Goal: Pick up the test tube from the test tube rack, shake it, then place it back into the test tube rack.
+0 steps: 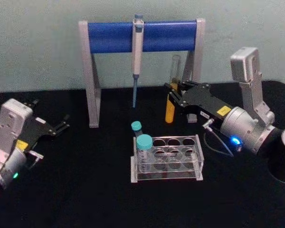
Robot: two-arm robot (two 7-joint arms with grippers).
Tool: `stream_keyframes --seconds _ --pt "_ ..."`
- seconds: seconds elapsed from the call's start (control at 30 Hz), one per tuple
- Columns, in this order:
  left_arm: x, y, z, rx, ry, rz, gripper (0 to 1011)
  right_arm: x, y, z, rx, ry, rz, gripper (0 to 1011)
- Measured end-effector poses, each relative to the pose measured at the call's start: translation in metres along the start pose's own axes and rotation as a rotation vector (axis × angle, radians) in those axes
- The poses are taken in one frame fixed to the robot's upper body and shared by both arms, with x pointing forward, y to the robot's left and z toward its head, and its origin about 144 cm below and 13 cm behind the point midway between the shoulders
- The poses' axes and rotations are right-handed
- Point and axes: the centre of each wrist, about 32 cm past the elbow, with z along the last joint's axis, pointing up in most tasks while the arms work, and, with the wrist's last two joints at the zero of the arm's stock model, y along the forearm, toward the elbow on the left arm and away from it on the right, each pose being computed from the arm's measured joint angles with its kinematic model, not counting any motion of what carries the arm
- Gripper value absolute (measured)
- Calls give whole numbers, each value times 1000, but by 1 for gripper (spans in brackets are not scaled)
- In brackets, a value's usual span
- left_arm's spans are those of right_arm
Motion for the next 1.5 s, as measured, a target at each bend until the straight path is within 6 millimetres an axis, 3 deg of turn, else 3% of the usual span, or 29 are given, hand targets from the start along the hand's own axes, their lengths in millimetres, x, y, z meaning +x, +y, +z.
stream_keyframes --seconds 0.73,1.5 --pt "0 0 0 0 0 0 1001 0 -3 0 1 -1 0 229" --pt "0 0 0 0 0 0 1001 -13 -34 -11 10 14 25 229"
